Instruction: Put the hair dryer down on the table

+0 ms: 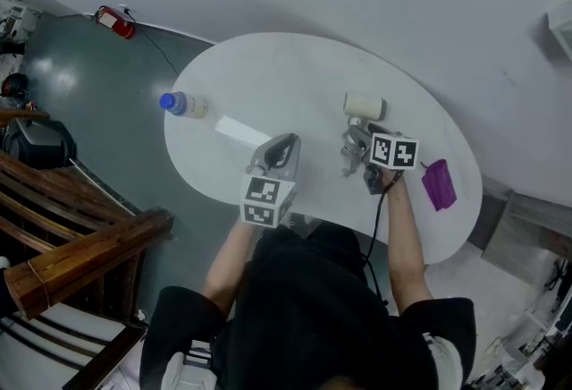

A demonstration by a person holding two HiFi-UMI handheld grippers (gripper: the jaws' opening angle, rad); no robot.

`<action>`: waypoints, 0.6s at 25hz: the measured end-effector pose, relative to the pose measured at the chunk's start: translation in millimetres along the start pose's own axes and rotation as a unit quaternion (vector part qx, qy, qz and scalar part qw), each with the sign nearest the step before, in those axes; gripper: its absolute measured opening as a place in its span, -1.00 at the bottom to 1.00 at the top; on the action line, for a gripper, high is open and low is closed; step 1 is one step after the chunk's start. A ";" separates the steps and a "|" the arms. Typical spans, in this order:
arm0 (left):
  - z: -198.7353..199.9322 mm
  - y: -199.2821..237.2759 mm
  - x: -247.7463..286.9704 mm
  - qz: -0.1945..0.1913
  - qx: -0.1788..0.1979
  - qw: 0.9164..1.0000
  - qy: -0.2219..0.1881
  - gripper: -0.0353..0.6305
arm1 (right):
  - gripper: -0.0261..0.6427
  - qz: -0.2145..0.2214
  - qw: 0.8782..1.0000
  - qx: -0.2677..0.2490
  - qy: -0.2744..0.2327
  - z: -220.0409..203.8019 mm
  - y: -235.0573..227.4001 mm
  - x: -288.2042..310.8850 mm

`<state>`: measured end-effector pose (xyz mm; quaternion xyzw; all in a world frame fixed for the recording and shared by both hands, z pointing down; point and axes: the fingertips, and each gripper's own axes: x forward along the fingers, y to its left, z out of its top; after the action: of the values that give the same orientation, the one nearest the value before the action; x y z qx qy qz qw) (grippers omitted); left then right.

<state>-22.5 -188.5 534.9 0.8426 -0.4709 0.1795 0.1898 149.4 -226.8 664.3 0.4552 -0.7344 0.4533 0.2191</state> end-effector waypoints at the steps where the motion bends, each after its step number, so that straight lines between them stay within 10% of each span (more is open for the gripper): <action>1: 0.7 -1.5 -2.6 -0.001 0.001 1.000 -0.002 -0.82 | -0.17 -0.002 1.000 -0.002 -0.007 0.4 1.7 -4.5; 15: 3.3 -14.2 -36.1 -0.012 0.017 1.000 -0.022 -0.82 | -0.22 -0.010 0.997 -0.022 -0.067 -3.6 29.5 -50.5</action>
<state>-27.6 -157.1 512.6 0.8554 -0.4612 0.1667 0.1668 148.3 -194.8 615.3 0.4871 -0.7526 0.4030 0.1842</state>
